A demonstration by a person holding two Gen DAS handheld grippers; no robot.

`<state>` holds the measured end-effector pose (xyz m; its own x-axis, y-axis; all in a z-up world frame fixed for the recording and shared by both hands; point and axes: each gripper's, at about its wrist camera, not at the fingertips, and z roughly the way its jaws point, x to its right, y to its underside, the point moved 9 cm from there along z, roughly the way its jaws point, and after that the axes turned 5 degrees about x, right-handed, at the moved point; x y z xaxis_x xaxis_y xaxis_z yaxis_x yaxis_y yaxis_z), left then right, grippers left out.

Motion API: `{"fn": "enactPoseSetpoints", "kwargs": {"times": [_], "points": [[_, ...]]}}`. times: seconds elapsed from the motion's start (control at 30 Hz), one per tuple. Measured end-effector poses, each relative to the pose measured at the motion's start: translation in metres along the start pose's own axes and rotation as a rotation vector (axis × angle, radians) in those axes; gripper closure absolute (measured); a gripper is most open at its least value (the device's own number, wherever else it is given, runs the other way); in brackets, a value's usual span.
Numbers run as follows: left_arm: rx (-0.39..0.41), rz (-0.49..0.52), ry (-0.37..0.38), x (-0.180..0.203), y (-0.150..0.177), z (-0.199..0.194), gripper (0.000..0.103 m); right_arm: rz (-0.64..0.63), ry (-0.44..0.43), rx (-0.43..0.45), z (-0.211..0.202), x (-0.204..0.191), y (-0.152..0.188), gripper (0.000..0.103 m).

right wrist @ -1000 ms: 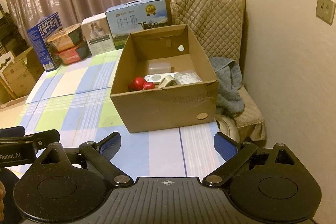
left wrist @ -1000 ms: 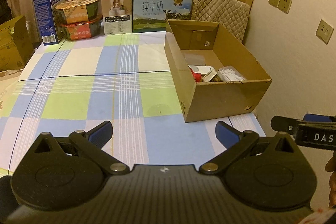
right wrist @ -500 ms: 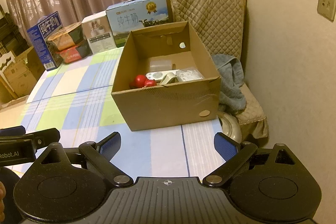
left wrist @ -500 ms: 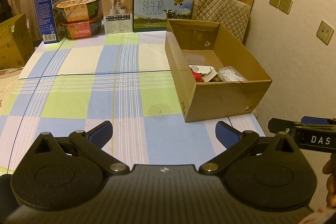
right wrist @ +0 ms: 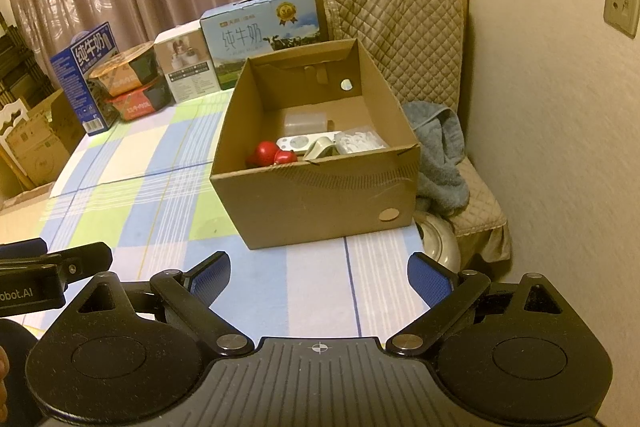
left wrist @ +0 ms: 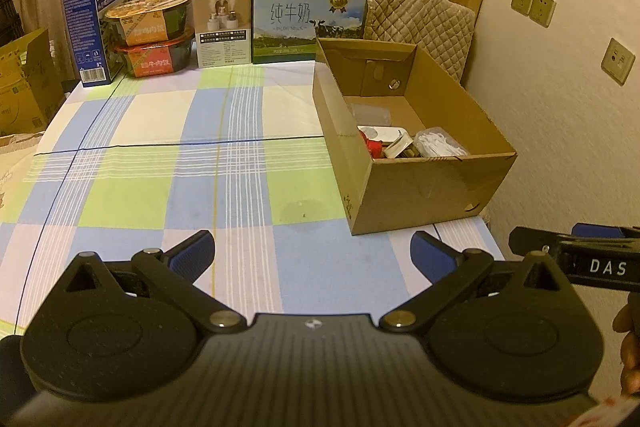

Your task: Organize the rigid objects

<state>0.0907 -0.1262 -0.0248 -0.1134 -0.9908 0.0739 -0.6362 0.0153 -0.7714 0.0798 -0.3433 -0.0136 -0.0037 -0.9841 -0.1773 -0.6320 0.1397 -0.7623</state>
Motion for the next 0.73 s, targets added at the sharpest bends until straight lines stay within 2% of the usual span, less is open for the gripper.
{"fn": "enactPoseSetpoints", "kwargs": {"times": [0.73], "points": [[0.02, 0.005, 0.02, 0.0034, -0.0035, 0.0008, 0.0, 0.007, 0.0, -0.003, 0.0018, 0.0005, -0.0002, 0.01]]}}
